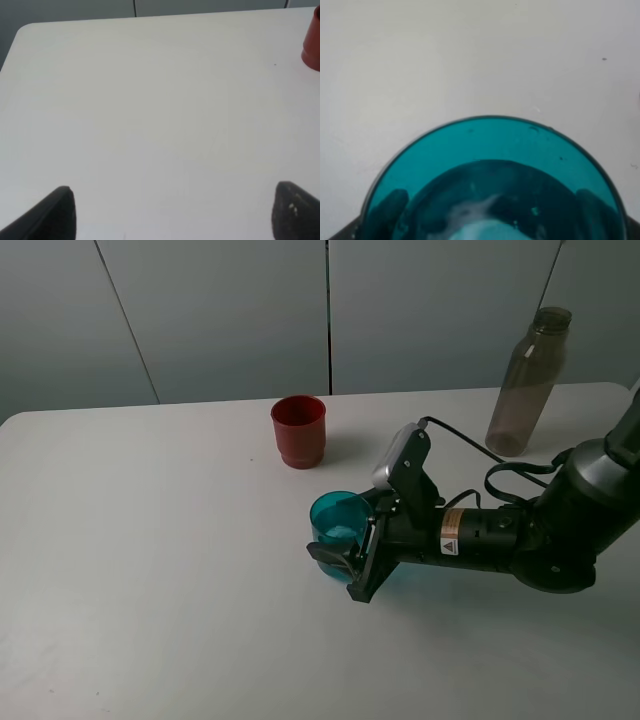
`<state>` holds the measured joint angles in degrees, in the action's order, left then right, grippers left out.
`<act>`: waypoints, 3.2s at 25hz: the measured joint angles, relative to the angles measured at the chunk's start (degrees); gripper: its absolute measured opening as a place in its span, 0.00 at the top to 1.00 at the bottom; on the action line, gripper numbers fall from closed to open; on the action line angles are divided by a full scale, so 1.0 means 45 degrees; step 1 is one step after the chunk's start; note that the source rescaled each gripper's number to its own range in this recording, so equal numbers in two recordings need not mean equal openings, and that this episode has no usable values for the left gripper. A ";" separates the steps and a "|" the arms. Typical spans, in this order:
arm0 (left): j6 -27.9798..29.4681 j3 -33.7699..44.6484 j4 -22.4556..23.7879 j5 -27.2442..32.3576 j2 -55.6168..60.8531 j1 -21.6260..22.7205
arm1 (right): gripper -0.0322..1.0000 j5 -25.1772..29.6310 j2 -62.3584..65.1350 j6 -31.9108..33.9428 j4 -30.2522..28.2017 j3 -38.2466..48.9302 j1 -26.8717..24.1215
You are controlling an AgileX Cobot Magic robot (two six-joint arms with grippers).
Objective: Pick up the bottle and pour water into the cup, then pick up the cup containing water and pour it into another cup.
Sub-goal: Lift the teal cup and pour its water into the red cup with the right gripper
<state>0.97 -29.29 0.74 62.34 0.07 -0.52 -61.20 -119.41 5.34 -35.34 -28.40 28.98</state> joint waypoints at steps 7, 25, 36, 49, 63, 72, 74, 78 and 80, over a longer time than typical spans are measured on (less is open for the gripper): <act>0.0000 0.0000 0.0000 0.0000 0.0000 0.0000 | 0.85 0.0037 0.0024 0.0000 0.0000 0.0000 0.0000; 0.0068 0.0000 0.0000 0.0000 0.0000 0.0000 | 0.85 0.2597 0.2149 0.0197 0.0753 -0.0280 0.0020; 0.0068 0.0000 0.0000 0.0000 0.0000 0.0000 | 0.85 0.5459 0.3043 0.1363 0.1529 -0.2311 0.0020; 0.0045 0.0000 0.0000 0.0000 0.0000 0.0000 | 0.85 0.9629 0.3309 0.1709 0.1620 -0.5198 -0.0289; 0.0045 0.0000 0.0000 0.0000 0.0000 0.0000 | 0.85 1.2200 0.3083 0.1709 0.1195 -0.8024 -0.0868; 0.0045 0.0000 0.0000 0.0000 0.0000 0.0000 | 0.85 1.2503 0.2038 0.1709 0.1098 -0.9208 -0.0868; 0.0045 0.0000 0.0000 0.0000 0.0000 0.0000 | 0.85 1.2650 0.1747 0.1709 0.1098 -0.9487 -0.0868; 0.0045 0.0000 0.0000 0.0000 0.0000 0.0000 | 0.85 1.2876 0.1392 0.1709 0.1056 -0.9939 -0.0868; 0.0045 0.0000 0.0000 0.0000 0.0000 0.0000 | 0.85 1.2953 0.1254 0.1709 0.1028 -1.0136 -0.0868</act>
<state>1.18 -29.29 0.74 62.34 0.07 -0.52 -2.91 -113.76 13.03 -30.72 -74.01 25.07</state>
